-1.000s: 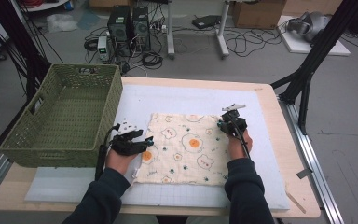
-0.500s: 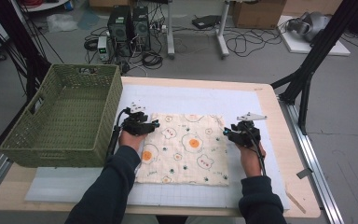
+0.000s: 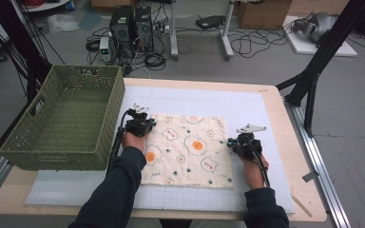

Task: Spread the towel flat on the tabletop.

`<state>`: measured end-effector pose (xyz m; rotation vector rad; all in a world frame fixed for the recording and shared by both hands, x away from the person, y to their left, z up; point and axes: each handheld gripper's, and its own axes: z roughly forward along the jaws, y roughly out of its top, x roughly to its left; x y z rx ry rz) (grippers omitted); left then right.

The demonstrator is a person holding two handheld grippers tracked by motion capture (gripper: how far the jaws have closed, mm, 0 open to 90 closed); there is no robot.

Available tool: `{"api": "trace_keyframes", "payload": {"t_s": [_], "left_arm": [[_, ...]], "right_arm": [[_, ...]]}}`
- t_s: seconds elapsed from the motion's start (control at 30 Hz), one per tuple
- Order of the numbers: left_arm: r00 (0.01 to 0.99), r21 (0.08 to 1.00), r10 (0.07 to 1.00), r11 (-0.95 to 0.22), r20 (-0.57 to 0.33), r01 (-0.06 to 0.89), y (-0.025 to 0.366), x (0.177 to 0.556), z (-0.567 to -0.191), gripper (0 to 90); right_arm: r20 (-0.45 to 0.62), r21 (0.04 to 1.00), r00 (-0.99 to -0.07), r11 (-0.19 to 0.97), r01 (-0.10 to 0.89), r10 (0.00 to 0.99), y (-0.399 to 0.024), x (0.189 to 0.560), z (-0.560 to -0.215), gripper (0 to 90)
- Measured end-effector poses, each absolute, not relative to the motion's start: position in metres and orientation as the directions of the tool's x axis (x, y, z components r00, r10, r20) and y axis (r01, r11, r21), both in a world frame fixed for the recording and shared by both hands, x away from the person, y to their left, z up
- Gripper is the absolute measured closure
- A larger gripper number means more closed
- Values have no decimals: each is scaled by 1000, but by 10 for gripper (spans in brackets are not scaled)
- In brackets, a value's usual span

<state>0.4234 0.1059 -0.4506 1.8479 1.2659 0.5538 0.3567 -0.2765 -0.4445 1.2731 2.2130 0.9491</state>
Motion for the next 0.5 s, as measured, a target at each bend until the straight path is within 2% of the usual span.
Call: {"api": "trace_keyframes", "payload": {"t_s": [0.03, 0.13, 0.17, 0.27, 0.4, 0.5], "left_arm": [[406, 813, 910, -176, -80, 554, 107, 423, -450, 654], [440, 825, 892, -173, -100, 538, 111, 418, -444, 500], [466, 834, 877, -166, -119, 526, 111, 416, -441, 486], [542, 866, 831, -175, -126, 469, 113, 407, -432, 473], [598, 904, 788, -139, -146, 404, 116, 392, -422, 356], [634, 912, 758, -138, -155, 387, 119, 384, -418, 242]], "right_arm": [[-14, 732, -491, 343, 589, 871, -277, 357, -444, 889], [-30, 741, -476, 340, 580, 879, -279, 355, -442, 783], [-25, 750, -475, 331, 573, 880, -281, 354, -440, 756], [9, 783, -482, 294, 548, 876, -288, 351, -435, 593], [-10, 822, -495, 290, 491, 869, -294, 342, -425, 398], [-7, 849, -508, 274, 452, 861, -300, 334, -416, 312]]}}
